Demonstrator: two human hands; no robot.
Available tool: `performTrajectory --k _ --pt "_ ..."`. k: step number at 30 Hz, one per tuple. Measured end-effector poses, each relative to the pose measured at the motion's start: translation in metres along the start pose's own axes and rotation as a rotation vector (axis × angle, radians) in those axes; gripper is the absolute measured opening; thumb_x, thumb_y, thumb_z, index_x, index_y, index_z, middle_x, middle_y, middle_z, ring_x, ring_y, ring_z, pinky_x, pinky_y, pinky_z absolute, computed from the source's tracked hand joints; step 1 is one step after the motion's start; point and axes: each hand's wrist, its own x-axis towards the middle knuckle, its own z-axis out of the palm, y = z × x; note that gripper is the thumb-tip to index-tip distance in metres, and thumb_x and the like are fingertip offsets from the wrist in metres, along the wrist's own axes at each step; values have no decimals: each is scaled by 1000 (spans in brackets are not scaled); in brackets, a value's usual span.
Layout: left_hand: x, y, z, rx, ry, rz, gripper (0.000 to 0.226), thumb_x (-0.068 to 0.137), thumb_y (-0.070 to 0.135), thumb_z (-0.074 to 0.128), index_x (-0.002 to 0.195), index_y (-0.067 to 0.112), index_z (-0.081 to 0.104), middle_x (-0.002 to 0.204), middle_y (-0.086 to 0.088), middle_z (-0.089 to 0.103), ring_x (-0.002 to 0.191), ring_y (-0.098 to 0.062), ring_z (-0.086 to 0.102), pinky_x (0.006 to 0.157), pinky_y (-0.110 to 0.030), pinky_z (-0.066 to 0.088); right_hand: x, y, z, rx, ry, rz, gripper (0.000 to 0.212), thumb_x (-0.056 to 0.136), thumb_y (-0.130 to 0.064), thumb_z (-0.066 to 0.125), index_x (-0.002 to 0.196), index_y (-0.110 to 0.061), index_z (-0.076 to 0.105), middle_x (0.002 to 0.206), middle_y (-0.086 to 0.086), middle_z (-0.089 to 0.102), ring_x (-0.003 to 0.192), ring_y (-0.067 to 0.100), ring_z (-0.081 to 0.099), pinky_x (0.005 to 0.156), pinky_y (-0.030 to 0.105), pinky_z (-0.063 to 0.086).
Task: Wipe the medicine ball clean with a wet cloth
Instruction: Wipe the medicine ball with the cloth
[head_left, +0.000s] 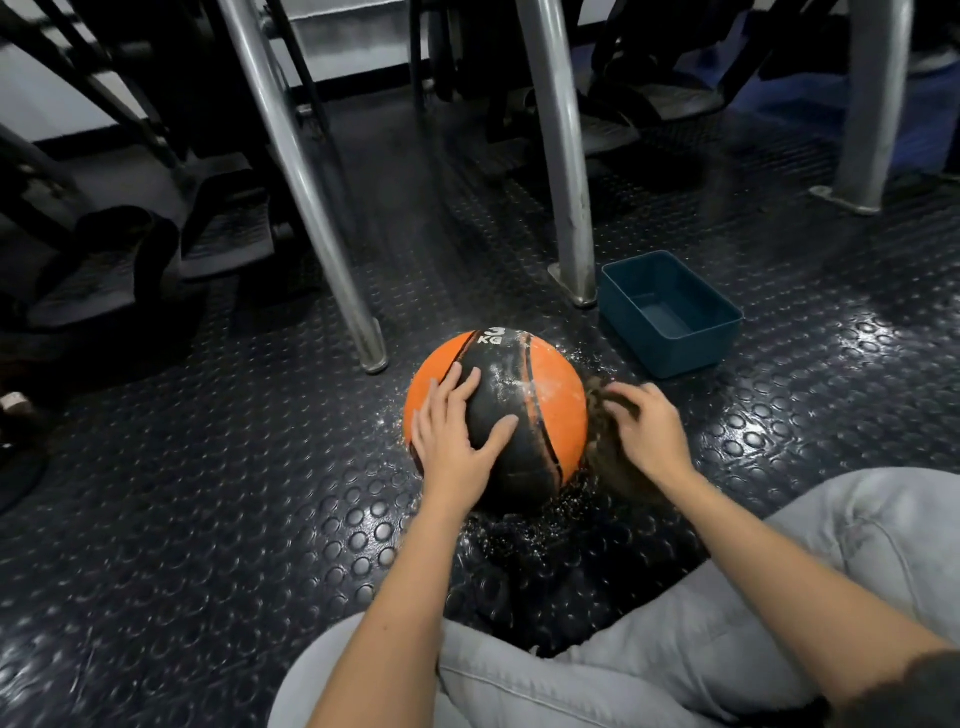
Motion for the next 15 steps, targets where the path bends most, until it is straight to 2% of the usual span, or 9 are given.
performTrajectory --k 1,3,5,7,9,11,13,15 --pt "-1 1 1 -4 -5 10 71 73 71 40 136 40 33 144 25 19 142 -6 6 116 -37 -4 1 3 -5 44 15 62 23 92 -12 57 113 -11 66 101 5 57 101 27 57 82 26 38" --pt "-2 2 3 -4 0 12 70 73 71 42 135 39 34 143 25 20 141 -5 7 116 -38 -2 2 -11 -10 136 57 31 22 92 -12 58 112 -11 65 100 0 57 101 21 56 81 18 33" --pt "-5 3 6 19 7 27 68 74 69 44 134 39 35 143 24 22 142 -7 9 116 -38 -1 -6 -38 -12 160 13 -146 21 91 -12 59 110 -12 66 100 0 58 95 16 55 81 18 36" --pt "-7 2 8 28 12 64 64 74 67 45 132 42 34 143 24 23 141 -5 10 115 -36 -1 -20 -50 -6 47 -32 -393 20 92 -19 56 107 -12 66 95 2 58 85 15 54 76 24 41" --pt "-5 2 10 19 0 86 63 74 67 47 130 43 34 142 25 23 138 1 8 115 -34 -2 -21 -34 -7 -64 -2 -482 24 93 -24 51 107 -11 66 92 4 58 79 18 55 70 29 45" --pt "-5 3 10 22 -15 108 63 73 67 49 130 44 34 142 27 22 136 4 7 114 -34 -2 -8 -13 -12 -104 2 -293 24 94 -19 52 113 -11 65 95 4 57 84 24 57 72 34 46" --pt "-8 3 10 35 -23 124 63 74 66 49 131 43 34 143 27 22 137 4 7 115 -36 -1 1 3 -12 -54 -86 -46 24 94 -13 54 115 -12 64 101 4 58 98 27 57 81 31 43" --pt "-8 2 11 40 -8 127 64 74 66 48 131 42 34 143 25 23 137 2 7 116 -39 0 -1 3 -7 85 -66 31 22 93 -10 56 113 -10 65 109 7 62 107 25 56 87 23 38"
